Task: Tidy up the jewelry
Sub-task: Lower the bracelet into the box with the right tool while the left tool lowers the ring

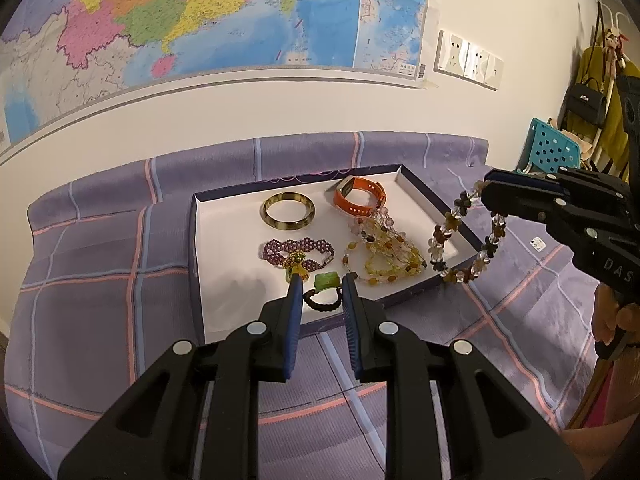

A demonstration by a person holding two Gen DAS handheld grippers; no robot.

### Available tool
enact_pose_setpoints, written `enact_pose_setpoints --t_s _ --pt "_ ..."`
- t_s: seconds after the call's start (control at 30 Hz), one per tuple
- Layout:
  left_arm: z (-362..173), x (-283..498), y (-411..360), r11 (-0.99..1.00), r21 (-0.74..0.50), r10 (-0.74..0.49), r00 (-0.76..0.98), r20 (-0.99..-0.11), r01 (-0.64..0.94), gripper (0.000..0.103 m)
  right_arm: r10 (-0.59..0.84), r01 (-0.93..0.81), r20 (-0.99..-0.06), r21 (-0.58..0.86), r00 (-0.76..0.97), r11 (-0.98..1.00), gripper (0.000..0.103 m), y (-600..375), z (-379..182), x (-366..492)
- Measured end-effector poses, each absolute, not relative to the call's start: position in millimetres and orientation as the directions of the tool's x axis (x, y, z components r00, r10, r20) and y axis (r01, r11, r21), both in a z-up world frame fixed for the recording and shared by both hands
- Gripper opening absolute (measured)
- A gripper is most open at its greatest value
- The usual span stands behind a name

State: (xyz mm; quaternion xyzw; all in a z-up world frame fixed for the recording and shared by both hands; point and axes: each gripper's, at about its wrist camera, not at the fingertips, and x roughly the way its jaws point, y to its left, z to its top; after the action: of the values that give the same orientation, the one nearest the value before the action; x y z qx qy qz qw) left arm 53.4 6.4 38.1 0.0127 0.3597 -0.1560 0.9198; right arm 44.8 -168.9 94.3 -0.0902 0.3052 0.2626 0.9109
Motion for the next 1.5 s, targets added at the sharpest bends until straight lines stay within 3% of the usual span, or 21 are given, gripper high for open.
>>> enact_pose_setpoints --t_s 1.5 --pt "19.9 105.0 -1.8 0.959 -0.096 -0.255 0.656 -0.71 0.268 0.02 0.424 -0.527 -0.638 0.034 0.643 0.849 0.007 -158.9 73.5 94.8"
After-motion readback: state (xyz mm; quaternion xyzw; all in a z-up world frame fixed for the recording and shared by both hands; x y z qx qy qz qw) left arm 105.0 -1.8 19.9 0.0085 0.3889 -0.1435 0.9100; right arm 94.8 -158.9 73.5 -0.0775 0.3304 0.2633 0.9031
